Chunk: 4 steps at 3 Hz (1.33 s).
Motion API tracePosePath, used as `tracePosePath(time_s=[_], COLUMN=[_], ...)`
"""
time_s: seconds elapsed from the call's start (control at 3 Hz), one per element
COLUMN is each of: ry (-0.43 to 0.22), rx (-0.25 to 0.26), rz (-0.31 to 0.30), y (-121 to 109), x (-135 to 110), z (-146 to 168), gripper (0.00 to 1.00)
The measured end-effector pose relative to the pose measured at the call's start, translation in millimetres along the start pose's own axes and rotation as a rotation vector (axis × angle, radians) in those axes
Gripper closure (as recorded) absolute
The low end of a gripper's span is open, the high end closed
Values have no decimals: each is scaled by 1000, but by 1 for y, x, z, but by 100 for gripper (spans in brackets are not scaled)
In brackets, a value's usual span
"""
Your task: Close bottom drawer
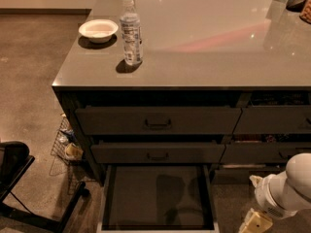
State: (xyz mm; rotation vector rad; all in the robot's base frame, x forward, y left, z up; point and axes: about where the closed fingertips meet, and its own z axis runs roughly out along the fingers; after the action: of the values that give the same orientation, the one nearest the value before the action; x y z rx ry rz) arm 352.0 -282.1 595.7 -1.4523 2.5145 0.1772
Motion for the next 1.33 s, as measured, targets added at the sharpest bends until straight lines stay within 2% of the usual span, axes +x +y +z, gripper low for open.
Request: tracePosePath(time_s=[0.33, 0.67, 1.0, 1.33], ry=[-68, -162, -241, -285], rx=[-4, 26, 90, 119], rz=[15, 41, 68, 115], y=[-3, -32, -71, -84], x=[-2, 3, 22, 56], z=[31, 90, 146, 209], gripper=[0, 18, 41, 64])
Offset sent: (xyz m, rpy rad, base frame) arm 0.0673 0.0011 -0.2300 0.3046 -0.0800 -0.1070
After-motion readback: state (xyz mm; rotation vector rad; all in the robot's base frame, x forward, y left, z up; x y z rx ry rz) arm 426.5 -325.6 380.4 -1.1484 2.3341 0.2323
